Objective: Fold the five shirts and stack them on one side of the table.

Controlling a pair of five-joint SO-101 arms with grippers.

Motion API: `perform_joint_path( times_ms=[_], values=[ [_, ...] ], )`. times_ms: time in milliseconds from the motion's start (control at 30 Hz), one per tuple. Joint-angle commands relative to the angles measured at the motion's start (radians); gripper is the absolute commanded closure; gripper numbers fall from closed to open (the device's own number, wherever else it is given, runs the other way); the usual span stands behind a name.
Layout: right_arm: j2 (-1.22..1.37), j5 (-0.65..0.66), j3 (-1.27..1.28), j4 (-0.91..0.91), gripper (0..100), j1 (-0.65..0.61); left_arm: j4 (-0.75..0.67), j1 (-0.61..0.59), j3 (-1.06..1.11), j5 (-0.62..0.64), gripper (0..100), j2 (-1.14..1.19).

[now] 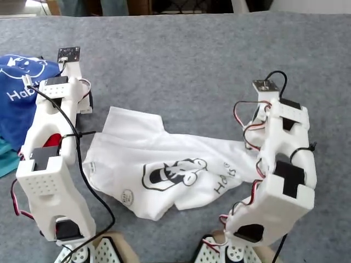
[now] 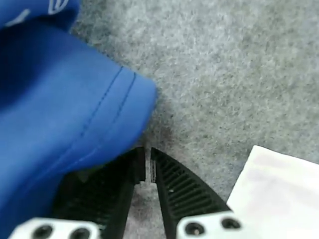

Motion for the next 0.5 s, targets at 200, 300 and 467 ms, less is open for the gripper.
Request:
perform_joint_path(
  times_ms=[200, 300, 467],
  values=[
    [0.021, 0.069, -0.028, 0.017, 98.7, -0.06, 0.002, 0.007, -0.05, -0.011, 94, -0.008],
    [0.021, 0.068, -0.028, 0.017, 98.3, -0.058, 0.002, 0.007, -0.05, -0.011, 94, -0.008],
    [0.013, 0.026, -0.035, 0.017, 98.5, -0.029, 0.002, 0.008, -0.05, -0.011, 94, -0.008]
  ],
)
